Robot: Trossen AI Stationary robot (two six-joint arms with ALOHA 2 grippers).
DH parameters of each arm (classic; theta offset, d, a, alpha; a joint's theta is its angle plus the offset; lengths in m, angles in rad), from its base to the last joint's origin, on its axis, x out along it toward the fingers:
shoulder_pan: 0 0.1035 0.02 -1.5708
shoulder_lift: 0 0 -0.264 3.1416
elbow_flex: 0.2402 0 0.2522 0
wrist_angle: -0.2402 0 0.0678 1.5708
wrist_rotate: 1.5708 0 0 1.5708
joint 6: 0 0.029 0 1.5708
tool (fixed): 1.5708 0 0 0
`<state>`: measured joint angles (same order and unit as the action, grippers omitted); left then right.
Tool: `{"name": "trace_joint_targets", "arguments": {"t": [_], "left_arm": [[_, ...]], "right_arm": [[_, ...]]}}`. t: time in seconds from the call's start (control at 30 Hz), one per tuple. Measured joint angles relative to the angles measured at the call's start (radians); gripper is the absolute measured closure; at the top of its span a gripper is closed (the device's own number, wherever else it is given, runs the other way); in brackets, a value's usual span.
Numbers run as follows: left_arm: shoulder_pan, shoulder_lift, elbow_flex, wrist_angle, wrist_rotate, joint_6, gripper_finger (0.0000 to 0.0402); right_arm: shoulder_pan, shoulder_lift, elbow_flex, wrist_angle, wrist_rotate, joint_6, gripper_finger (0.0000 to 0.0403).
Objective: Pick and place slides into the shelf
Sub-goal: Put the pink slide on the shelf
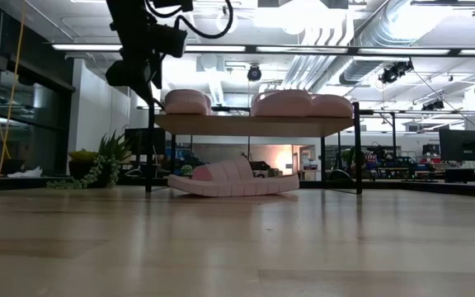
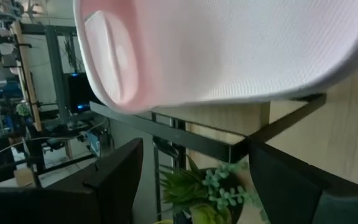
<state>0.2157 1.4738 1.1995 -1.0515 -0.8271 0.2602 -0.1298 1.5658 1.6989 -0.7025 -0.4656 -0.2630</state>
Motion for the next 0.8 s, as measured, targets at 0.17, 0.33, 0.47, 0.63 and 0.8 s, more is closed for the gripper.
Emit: {"name": "trace_joint_targets", "arguments": {"t": [0.17,0.33,0.47,0.63,0.8], "left_arm": [[0.000,0.000,0.000,0.001,-0.015,0.002,0.0131],[0.000,0.000,0.000,0.010,-0.043,0.013,0.0131],[0.001,0.000,0.000,0.053,-0.102,0.033,0.0131],[0.001,0.000,0.000,0.076,-0.106,0.048,0.0131],[0.001,-0.001,0.000,0.078,-0.117,0.050,0.0131]], "right_arm": [[0.000,0.000,0.000,0.003,0.000,0.000,0.0261],[0.000,0.000,0.000,0.003,0.000,0.000,0.0261],[0.003,0.000,0.000,0.003,0.000,0.000,0.0261],[0.020,0.000,0.000,0.003,0.000,0.000,0.0261],[0.034,0.000,0.000,0.002,0.000,-0.004,0.0261]]}}
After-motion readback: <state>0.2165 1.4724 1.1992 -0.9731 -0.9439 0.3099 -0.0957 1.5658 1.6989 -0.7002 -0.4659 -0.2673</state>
